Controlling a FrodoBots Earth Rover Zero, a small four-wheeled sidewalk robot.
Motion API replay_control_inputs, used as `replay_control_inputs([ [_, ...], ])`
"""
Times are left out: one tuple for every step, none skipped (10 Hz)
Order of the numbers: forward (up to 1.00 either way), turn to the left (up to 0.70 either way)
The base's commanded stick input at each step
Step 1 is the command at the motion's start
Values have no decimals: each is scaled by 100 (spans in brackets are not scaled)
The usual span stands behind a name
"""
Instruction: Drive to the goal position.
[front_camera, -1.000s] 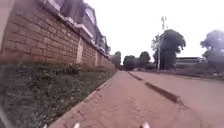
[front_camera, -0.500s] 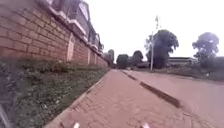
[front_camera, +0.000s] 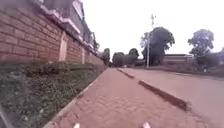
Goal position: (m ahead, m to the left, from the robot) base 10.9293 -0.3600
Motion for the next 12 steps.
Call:
replay_control_inputs([
  [70,0],
  [70,0],
  [70,0],
  [70,0],
  [70,0],
  [70,0],
  [70,0],
  [70,0],
  [70,0],
  [70,0],
  [70,0],
  [70,0],
])
